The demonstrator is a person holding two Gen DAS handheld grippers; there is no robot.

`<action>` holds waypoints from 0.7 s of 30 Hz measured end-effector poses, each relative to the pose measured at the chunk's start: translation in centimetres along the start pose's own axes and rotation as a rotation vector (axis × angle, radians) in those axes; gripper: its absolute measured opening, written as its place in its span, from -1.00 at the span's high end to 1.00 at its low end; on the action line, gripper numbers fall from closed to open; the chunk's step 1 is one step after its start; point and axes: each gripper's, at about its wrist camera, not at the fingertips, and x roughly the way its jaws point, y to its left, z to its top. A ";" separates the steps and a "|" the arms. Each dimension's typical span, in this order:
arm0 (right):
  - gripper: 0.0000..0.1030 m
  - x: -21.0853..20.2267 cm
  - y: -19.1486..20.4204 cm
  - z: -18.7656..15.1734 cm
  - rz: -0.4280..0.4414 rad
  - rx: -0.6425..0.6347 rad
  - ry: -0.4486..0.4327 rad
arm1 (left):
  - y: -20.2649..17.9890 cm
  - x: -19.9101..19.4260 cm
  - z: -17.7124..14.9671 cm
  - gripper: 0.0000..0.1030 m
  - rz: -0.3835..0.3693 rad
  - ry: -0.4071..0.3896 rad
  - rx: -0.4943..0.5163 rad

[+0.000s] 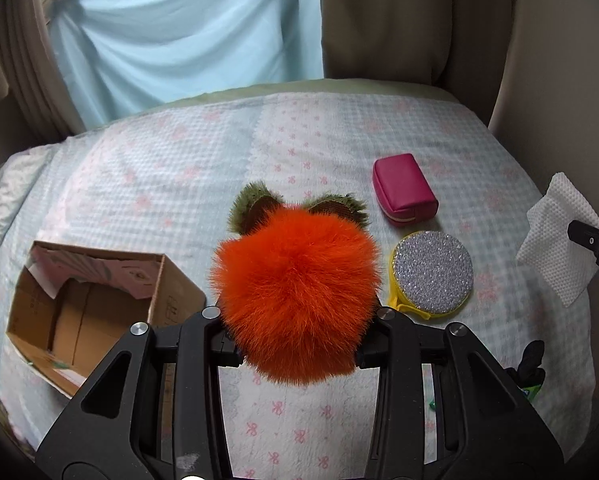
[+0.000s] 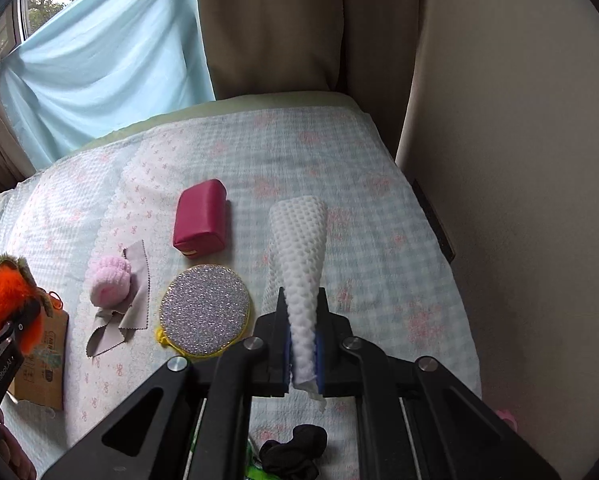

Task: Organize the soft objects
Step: 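Carry the orange pompom and white towel over the cardboard box with both tools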

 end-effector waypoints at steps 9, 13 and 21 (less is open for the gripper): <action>0.84 -11.6 5.2 3.5 0.015 -0.035 -0.085 | 5.2 -10.2 5.0 0.36 -0.042 -0.109 -0.051; 0.84 -15.5 9.3 4.4 0.046 -0.059 -0.116 | 8.7 -13.9 6.6 0.36 -0.052 -0.138 -0.064; 0.84 -20.3 20.3 4.0 0.143 -0.068 -0.127 | 18.0 -18.0 7.8 0.36 -0.073 -0.159 -0.062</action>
